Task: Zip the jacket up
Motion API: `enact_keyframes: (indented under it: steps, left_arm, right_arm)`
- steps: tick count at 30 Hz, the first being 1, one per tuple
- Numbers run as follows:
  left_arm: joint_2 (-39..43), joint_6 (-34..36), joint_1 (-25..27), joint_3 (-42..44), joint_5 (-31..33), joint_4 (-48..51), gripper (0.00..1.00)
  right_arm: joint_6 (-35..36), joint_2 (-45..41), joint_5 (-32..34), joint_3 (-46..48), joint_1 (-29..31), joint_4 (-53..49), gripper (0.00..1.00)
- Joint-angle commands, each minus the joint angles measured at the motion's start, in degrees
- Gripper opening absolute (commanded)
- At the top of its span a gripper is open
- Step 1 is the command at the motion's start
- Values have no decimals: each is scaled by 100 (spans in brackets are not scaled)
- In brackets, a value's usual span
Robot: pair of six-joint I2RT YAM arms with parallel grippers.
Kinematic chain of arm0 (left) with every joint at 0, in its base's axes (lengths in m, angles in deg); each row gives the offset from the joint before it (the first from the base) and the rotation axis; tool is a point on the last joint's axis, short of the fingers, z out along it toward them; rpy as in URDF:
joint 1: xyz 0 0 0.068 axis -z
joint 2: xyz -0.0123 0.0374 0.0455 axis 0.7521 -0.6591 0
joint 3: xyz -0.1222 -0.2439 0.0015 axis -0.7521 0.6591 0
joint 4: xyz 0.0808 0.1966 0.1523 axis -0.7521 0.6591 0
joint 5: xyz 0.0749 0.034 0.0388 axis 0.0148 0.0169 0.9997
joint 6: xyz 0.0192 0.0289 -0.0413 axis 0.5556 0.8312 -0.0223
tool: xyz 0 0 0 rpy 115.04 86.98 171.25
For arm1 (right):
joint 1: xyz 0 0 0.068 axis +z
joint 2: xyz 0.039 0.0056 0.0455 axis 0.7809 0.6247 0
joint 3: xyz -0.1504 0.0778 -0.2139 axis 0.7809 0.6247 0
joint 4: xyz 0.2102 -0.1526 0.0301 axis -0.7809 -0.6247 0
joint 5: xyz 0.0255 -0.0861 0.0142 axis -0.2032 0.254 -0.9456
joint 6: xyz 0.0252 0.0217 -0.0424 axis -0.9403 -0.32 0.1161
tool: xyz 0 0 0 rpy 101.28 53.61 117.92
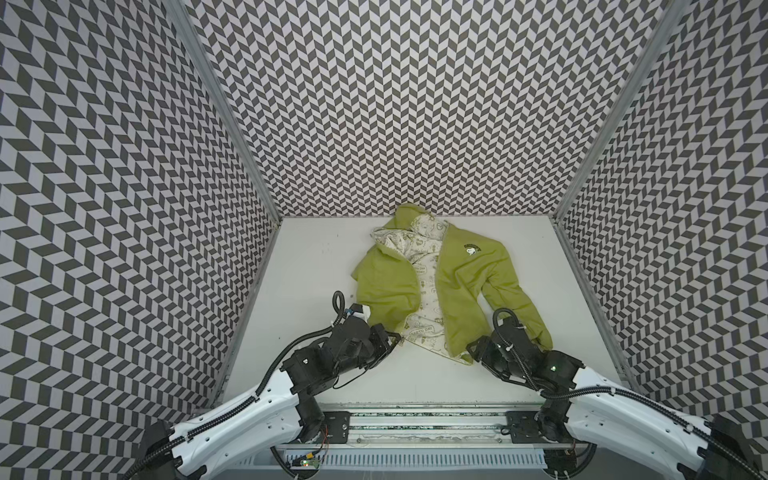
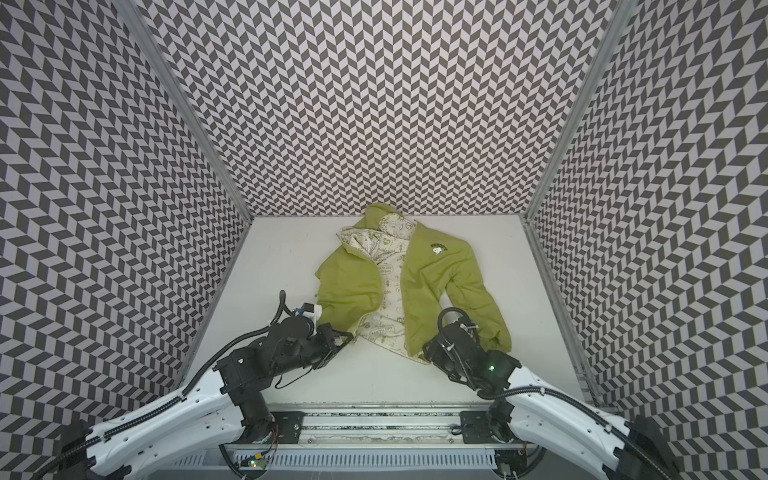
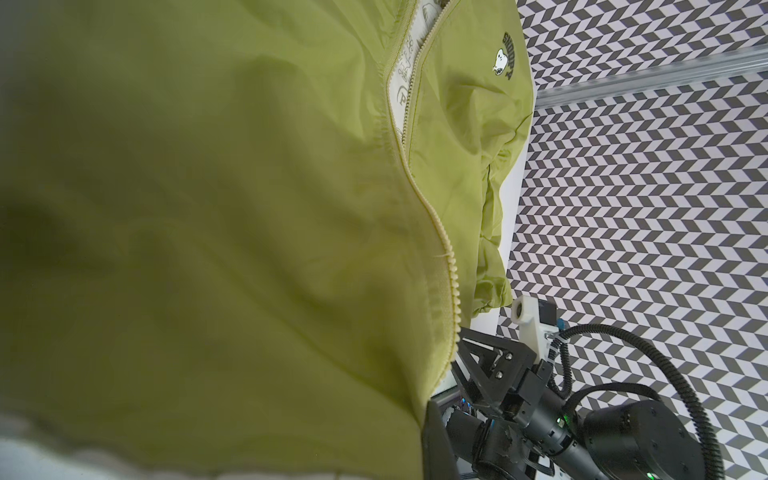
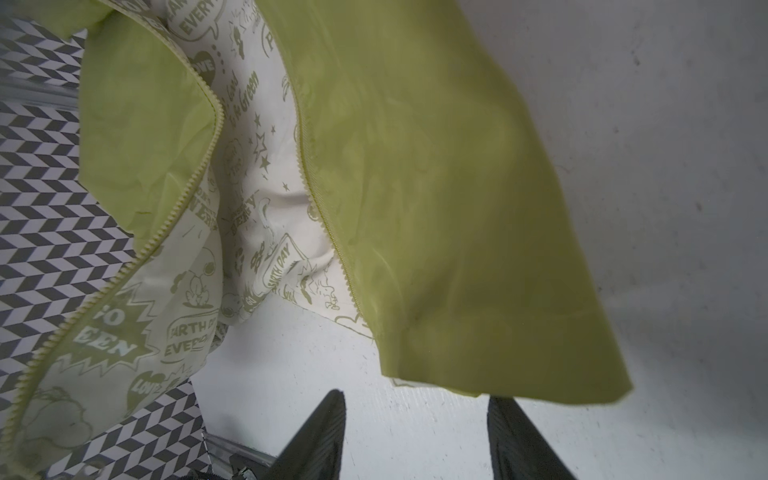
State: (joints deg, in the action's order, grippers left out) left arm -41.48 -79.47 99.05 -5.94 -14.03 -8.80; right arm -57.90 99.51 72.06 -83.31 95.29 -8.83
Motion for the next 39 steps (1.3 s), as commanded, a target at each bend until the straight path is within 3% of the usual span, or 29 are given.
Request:
enact_keyframes:
  steps: [1,34,39]
  left_arm:
    - [76,-87,-17,54,26,-3,0]
    - [-265,-110,-18,54,-99,-305,0]
    - [-324,-119,-21,71,-115,-360,0]
  right_arm:
    - [-74,6,-97,-64,-44,251,55]
    - [-16,600,-392,-101,-501,1218,48]
    - [41,1238,-948,-341,-510,1699,45]
